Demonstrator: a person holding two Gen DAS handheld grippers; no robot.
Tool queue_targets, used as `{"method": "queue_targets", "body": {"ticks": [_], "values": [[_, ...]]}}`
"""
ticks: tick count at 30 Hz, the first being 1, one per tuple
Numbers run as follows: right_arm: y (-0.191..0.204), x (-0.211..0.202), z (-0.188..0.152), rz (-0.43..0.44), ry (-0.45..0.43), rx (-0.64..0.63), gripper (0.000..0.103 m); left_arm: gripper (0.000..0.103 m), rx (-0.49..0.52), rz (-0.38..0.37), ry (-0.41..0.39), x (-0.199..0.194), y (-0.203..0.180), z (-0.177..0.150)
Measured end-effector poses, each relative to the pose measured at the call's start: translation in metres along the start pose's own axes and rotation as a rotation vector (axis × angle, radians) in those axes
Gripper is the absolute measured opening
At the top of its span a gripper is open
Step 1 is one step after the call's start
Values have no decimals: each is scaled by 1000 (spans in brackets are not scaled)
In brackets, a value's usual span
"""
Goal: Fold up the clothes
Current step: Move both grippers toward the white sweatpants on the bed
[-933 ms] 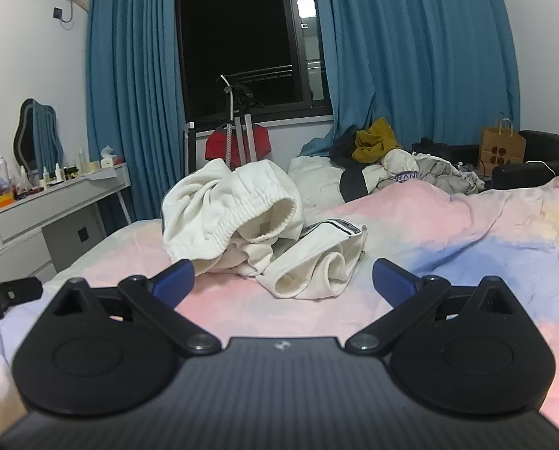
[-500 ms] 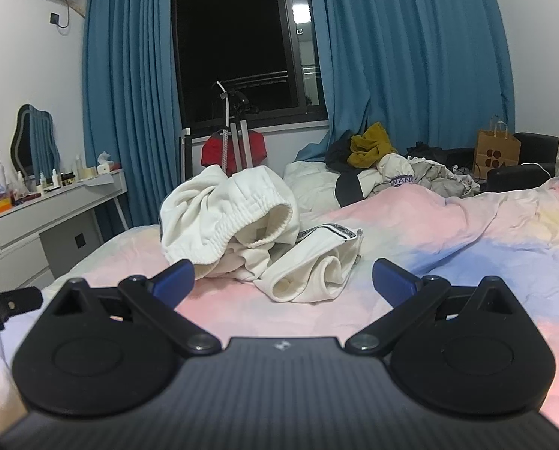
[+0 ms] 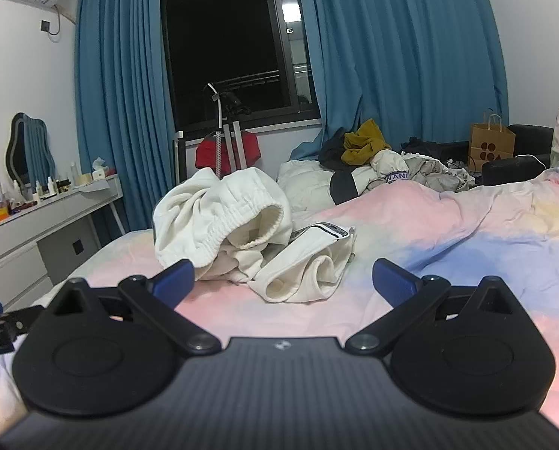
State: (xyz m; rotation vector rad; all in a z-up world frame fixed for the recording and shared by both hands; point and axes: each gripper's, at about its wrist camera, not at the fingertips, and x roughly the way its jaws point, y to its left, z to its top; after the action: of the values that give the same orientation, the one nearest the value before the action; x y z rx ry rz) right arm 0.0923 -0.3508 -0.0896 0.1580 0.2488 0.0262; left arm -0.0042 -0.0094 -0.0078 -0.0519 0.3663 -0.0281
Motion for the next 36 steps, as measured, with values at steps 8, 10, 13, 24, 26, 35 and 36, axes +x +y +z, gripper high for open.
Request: {"method": "queue_targets", "body": {"ticks": [8,10,13,24,26,35,36], "values": [[-3,0,2,-5,-2,9,103,103,26,0,7,0,-4,-2],[-3,0,1,-9,-3,8,103,103,33,2,8,2,-5,-2],[-4,-1,2,-17,-5,7,103,103,42,2,13,5,-7,-3],[-19,0,3,-26,26,74,103,103,332,-80,-27,78,-70,19],[-23,4,2,-21,39,88,103,103,389,-90,-36,104,-86,23],[-52,33,-7,-80,67,117,103,102,548,-74,-55,244,-156,44],[-56,37,-8,-85,68,120,103,102,565,-59,-54,259,-161,45]]}}
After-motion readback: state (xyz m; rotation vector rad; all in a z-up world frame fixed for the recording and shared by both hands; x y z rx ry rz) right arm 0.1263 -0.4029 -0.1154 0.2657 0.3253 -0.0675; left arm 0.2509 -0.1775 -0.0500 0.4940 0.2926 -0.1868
